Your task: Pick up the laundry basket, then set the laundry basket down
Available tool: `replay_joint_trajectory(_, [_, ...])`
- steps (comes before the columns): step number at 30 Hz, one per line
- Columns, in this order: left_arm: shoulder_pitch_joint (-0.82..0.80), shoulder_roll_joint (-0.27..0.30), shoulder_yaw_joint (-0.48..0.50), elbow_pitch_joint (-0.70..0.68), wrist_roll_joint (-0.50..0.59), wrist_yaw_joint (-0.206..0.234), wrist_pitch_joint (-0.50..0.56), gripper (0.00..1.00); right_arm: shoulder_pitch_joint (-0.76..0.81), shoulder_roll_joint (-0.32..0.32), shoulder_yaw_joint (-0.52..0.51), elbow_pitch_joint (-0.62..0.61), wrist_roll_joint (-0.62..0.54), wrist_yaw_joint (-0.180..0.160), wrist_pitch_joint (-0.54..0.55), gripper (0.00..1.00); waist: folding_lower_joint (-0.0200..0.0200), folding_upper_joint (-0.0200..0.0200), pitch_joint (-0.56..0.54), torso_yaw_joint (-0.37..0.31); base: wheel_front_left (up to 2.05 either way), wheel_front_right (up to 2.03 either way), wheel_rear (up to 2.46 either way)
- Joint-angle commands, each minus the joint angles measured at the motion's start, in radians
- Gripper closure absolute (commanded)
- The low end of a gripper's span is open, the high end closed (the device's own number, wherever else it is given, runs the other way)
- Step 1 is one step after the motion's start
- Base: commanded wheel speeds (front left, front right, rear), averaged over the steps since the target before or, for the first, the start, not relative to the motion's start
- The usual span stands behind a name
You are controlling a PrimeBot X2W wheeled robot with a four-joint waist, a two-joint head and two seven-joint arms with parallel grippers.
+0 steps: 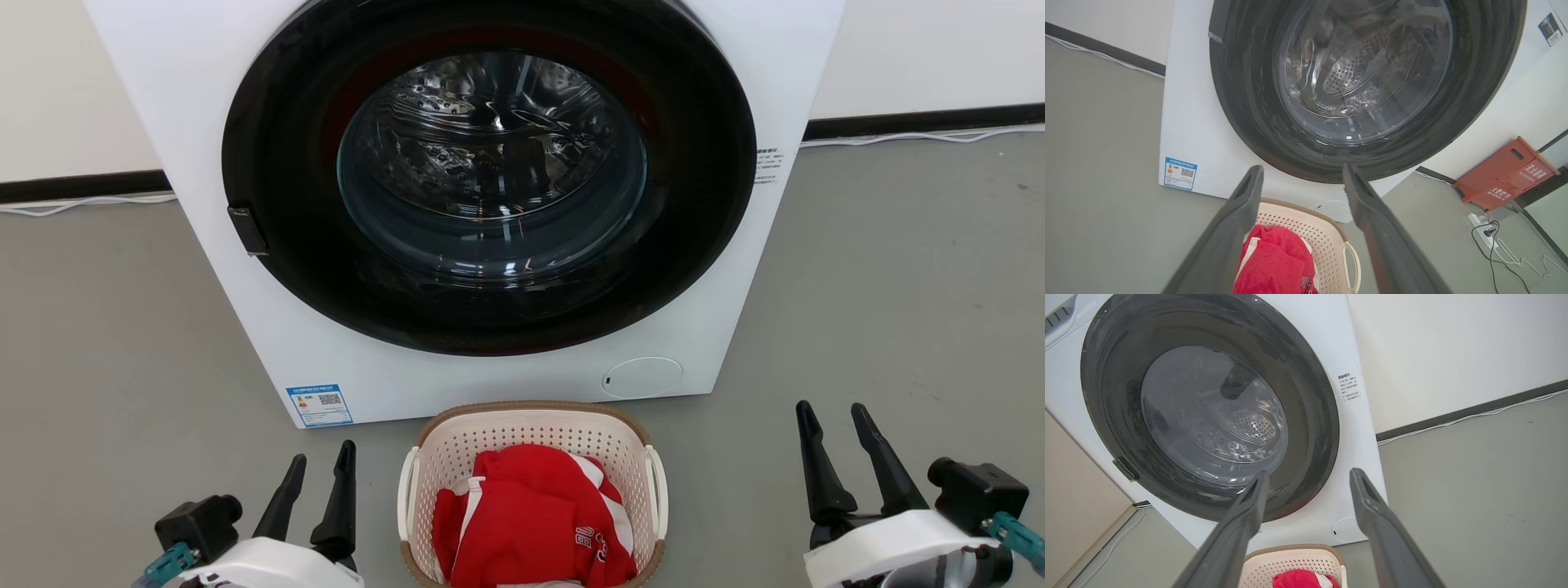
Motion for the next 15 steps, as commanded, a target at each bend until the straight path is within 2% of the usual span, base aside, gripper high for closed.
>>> replay_joint_trajectory(1, [-0.014,0.012,0.019,-0.024,0.041,-0.006,-0.017,0.0,-0.003,-0.015,0.02,-0.031,-0.042,0.006,-0.021,0.0,0.0,-0.0001,0.0,-0.001,0.0,0.0,0.0])
replay_joint_trajectory(15, [-0.011,0.016,0.006,-0.016,0.178,-0.007,-0.055,0.0,0.006,-0.023,0.027,-0.033,-0.198,0.007,-0.059,0.0,0.0,-0.0001,-0.001,-0.008,0.0,0.0,0.0])
